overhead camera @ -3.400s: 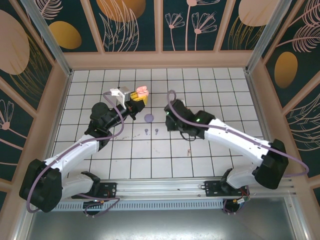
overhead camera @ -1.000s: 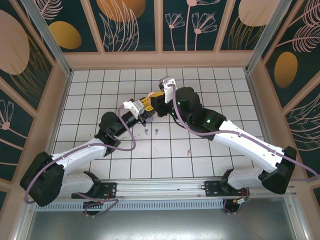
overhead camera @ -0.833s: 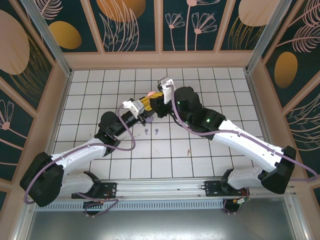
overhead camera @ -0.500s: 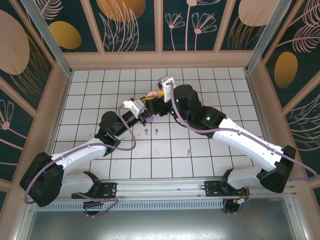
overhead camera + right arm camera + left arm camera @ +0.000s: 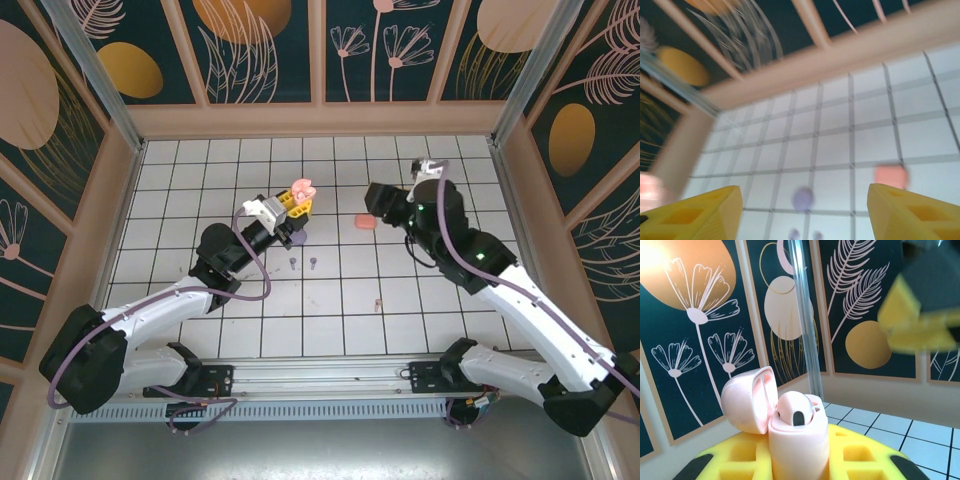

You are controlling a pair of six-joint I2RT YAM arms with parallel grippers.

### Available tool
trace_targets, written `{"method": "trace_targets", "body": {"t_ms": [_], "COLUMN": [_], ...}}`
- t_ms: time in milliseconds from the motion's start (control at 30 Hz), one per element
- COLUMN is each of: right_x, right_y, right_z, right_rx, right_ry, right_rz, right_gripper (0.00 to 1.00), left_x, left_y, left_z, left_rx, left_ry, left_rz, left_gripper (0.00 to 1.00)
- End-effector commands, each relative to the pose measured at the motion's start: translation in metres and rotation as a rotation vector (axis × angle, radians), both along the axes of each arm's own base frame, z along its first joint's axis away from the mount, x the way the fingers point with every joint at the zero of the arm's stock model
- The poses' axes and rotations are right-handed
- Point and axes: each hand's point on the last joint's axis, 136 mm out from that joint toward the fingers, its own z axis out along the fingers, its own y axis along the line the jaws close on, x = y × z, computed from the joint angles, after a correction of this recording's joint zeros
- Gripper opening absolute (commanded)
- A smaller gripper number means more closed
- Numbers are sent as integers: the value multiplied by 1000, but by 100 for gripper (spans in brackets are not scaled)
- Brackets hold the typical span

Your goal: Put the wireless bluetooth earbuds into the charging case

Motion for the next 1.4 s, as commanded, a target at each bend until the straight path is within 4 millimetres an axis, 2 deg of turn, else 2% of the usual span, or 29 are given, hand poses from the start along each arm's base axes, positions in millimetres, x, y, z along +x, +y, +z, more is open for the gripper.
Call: {"method": "trace_targets", "body": {"t_ms": [0,100,200,267,367,500,800,1067,1367], "right_x": [-18,-34,-51,-62,-73,-83,-94,-97,-101], "right_y": [-28,-38,-39,-39,-41,-38,-16,-16,-12], "right_z": [-105,-161,-205,-230,-251,-264,-281,-298,-305], "right_rx": [-118,-177,-209,-224,-224,-210,-241,-281,-279], "right_ry": [326,481,604,673,729,755,775,795,798], "right_rz": [-140,-178,-168,-160,-172,-168,-82,-67,-35], "right_gripper": [66,65,63,61,58,56,51,45,42], "left_x": [-3,-3,-3,-4,-4,-3,-2,-3,-1], "left_y": [7,7,7,8,8,8,6,6,5], "left_z": [18,17,17,18,18,17,16,17,17], "left_rx": [-49,-46,-44,-47,-46,-44,-49,-47,-47], "left_ry": [-38,-31,-27,-27,-25,-20,-6,-7,3], "left_rz": [22,24,24,24,27,26,18,17,14], "left_gripper": [0,0,0,0,0,0,0,0,0]}}
